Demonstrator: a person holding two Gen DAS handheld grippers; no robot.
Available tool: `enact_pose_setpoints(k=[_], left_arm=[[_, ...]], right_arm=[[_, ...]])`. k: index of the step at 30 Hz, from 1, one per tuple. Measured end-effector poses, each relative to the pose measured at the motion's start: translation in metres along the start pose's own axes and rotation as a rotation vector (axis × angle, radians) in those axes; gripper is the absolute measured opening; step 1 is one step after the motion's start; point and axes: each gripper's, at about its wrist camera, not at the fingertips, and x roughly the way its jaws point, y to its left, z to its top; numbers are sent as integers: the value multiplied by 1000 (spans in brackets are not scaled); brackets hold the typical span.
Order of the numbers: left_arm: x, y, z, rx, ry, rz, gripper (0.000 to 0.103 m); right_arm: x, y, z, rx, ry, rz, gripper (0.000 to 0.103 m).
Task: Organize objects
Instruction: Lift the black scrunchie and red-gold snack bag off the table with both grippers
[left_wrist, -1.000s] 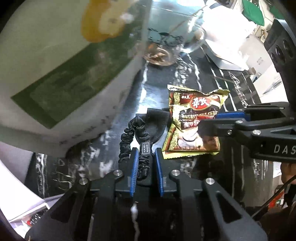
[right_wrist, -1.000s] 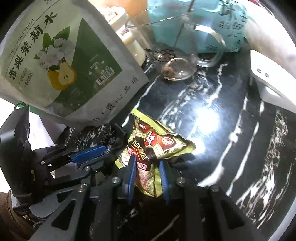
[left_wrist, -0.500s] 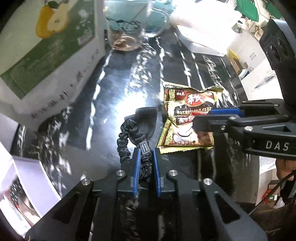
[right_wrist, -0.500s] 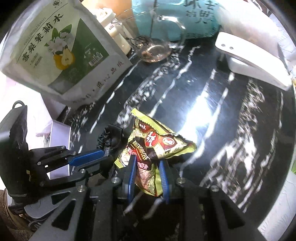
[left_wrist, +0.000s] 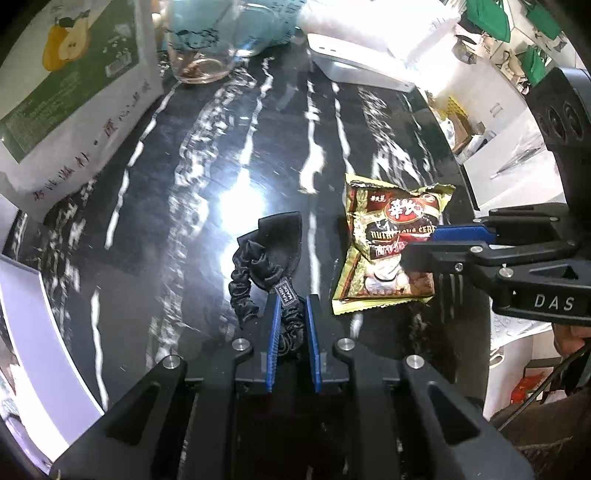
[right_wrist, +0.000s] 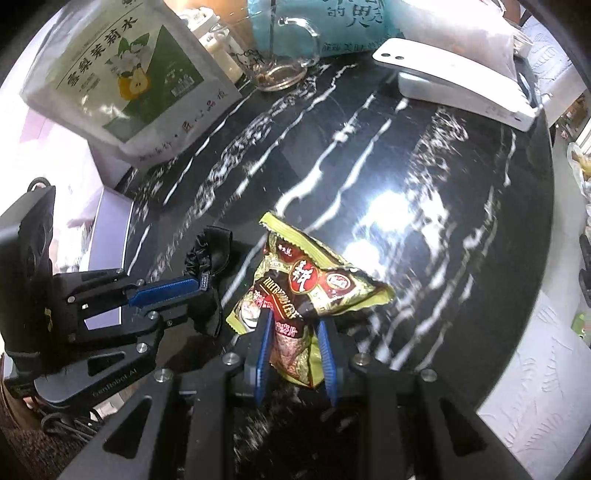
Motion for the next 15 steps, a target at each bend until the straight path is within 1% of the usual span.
enact_pose_setpoints(k=[4, 8, 12, 13, 14, 15], left_arm=[[1, -9, -7, -13, 6, -8, 13], [0, -15, -9, -28, 1, 2, 13], [1, -14, -9, -63, -23, 68, 14], [3, -12, -7, -76, -21, 80, 15], [4, -10, -8, -91, -20, 84, 18], [4, -8, -9, -106, -25, 82, 20]], right_arm=[[-5, -5, -12, -27, 24, -3, 24], [-8, -10, -17, -24, 24, -3, 24], [-10, -11, -18, 13, 4, -25, 24], [-11, -9, -19, 20, -9, -37, 26], [-12, -6, -20, 22, -36, -62, 28], [-13, -5, -21, 20, -53, -80, 37]])
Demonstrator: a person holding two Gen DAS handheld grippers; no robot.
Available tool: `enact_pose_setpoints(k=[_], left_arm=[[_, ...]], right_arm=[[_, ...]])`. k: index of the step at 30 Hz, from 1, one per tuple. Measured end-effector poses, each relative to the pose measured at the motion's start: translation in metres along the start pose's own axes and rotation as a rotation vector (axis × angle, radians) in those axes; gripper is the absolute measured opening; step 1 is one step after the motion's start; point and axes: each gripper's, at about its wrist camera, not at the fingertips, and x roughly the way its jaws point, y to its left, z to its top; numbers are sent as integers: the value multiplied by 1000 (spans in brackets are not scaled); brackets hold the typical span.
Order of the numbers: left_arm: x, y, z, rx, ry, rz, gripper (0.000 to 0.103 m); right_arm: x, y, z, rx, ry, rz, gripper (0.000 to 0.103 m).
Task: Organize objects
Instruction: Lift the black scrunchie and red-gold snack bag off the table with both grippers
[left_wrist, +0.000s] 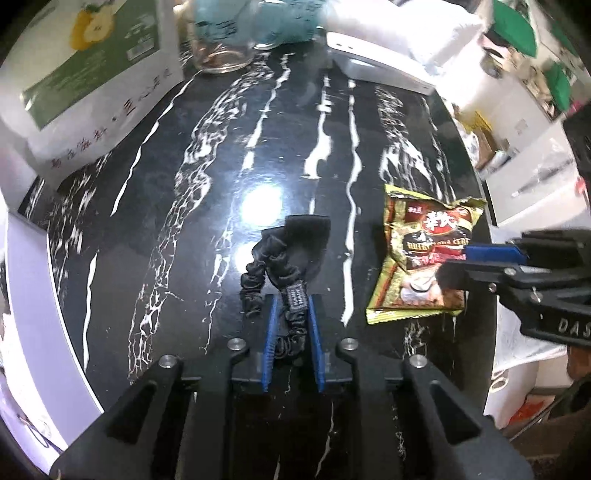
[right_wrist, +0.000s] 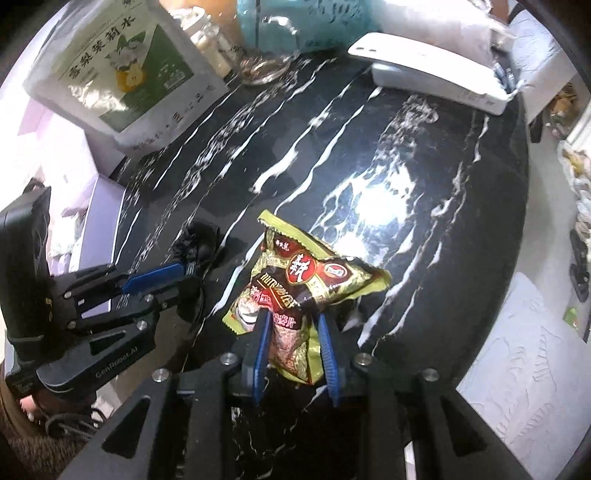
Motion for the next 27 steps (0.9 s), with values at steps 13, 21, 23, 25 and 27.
enact_pose_setpoints(k=[13, 21, 23, 25, 27], left_arm=[[9, 6, -6, 12, -117, 122, 64], [13, 4, -9, 28, -174, 137, 77], [13, 5, -11, 25, -183, 139, 79], [12, 7, -13, 24, -180, 140, 79], [11, 8, -16, 24, -186, 137, 80]], right_arm=[[11, 5, -11, 34, -214, -109, 78], [15, 13, -19, 34, -320, -144, 78], [18, 12, -18, 43, -312, -149, 78], [19, 12, -19, 44, -316, -155, 78], [20, 13, -20, 48, -314, -147, 78]])
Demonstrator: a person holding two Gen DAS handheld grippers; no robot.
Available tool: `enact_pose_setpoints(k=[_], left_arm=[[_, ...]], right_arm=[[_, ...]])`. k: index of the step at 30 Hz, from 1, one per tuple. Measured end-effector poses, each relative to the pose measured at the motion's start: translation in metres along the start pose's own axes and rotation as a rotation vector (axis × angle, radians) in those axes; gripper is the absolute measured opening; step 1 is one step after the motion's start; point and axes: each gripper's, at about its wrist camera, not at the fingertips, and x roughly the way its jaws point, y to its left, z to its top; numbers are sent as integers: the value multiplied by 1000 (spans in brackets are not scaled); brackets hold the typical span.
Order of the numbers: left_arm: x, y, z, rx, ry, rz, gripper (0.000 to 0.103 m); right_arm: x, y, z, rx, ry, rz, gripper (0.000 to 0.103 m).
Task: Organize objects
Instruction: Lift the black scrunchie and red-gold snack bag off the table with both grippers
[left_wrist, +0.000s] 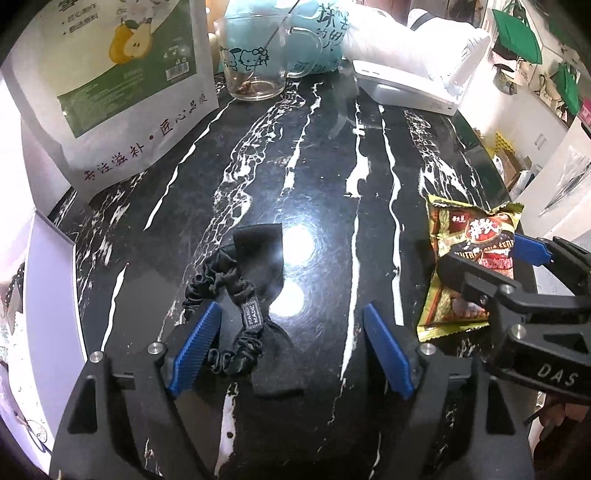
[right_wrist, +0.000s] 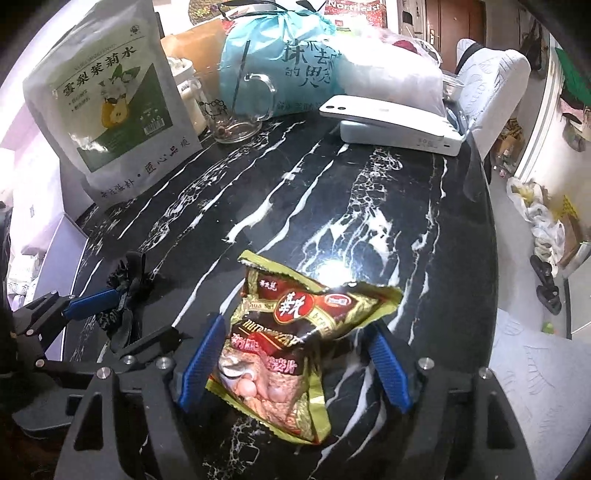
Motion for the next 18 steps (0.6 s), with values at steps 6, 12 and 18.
enact_pose_setpoints(k=[6, 12, 18], left_arm=[[-1, 3, -4, 8, -29, -1, 81], [-2, 6, -7, -3, -59, 0, 77], [-5, 19, -2, -16, -79, -4, 37]], right_arm=[[2, -2, -3, 16, -2, 19, 78], [0, -1, -7, -11, -3, 11, 78], [-4, 12, -12, -102, -3, -7, 49]])
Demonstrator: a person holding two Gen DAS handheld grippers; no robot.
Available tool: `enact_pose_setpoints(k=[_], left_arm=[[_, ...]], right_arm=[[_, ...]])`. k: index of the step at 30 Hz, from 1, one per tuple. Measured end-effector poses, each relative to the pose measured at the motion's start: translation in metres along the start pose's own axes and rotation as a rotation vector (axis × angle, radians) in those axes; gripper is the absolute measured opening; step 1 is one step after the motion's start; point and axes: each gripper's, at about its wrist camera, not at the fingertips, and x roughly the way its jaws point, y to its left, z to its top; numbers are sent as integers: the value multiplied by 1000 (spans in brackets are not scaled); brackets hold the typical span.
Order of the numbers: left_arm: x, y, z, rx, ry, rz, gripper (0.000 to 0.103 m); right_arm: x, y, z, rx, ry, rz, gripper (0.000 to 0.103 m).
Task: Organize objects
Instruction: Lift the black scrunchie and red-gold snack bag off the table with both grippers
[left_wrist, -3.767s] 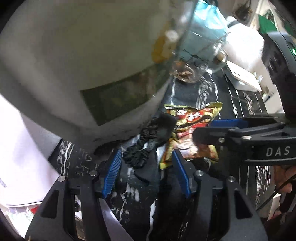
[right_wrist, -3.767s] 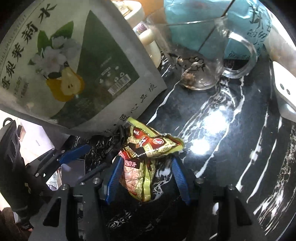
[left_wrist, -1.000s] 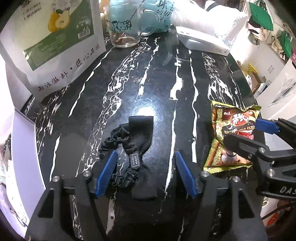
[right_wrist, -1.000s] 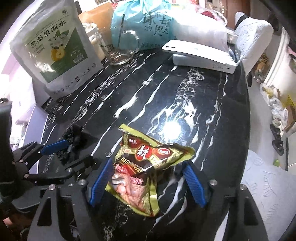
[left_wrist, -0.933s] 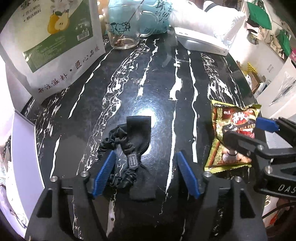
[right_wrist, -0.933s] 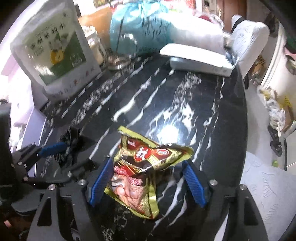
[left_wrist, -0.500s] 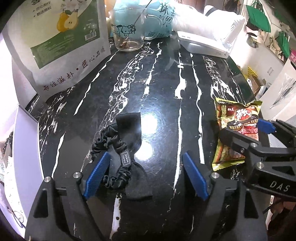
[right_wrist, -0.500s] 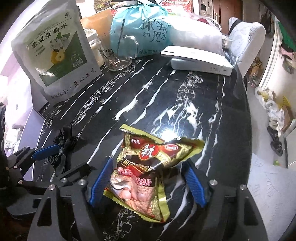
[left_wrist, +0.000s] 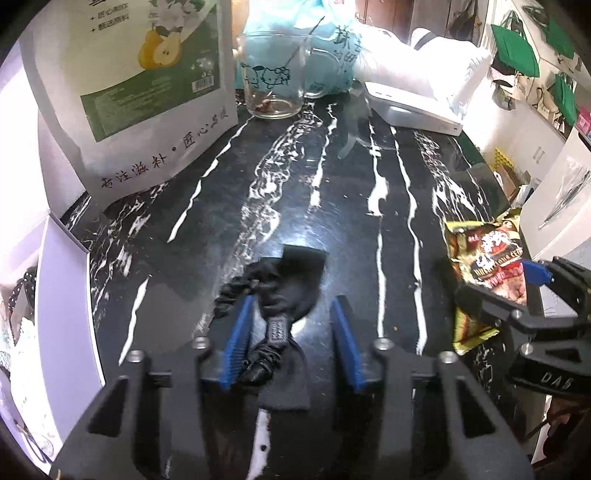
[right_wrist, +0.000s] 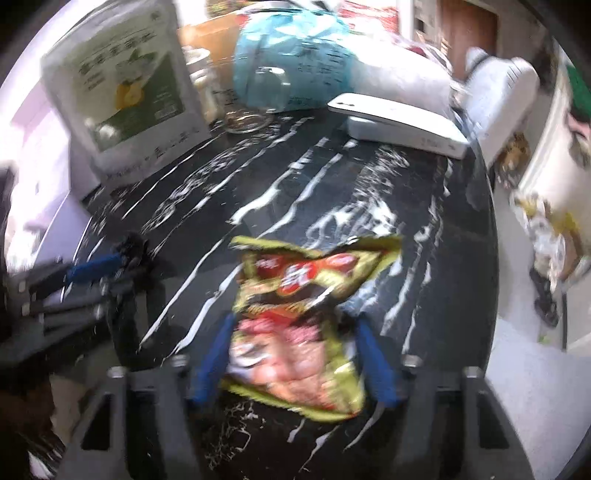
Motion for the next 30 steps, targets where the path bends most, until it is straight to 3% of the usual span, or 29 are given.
enact_pose_setpoints(k=[2, 4, 8, 19, 30], left_arm=[[1, 4, 3, -4, 4, 1, 23], [2, 9, 6, -20, 10, 3, 17], [2, 10, 9, -52, 37, 13, 16], [-23, -5, 15, -77, 63, -25, 16], [-81, -24, 35, -94, 29, -31, 16]], right_arm=[[0, 1, 1, 9, 6, 0, 47], [-1, -1, 1, 13, 5, 9, 44], [-2, -8, 5, 39, 40, 65, 39], [-34, -12, 20, 19, 24, 103, 39], [-84, -15, 39, -18, -7, 161, 39]])
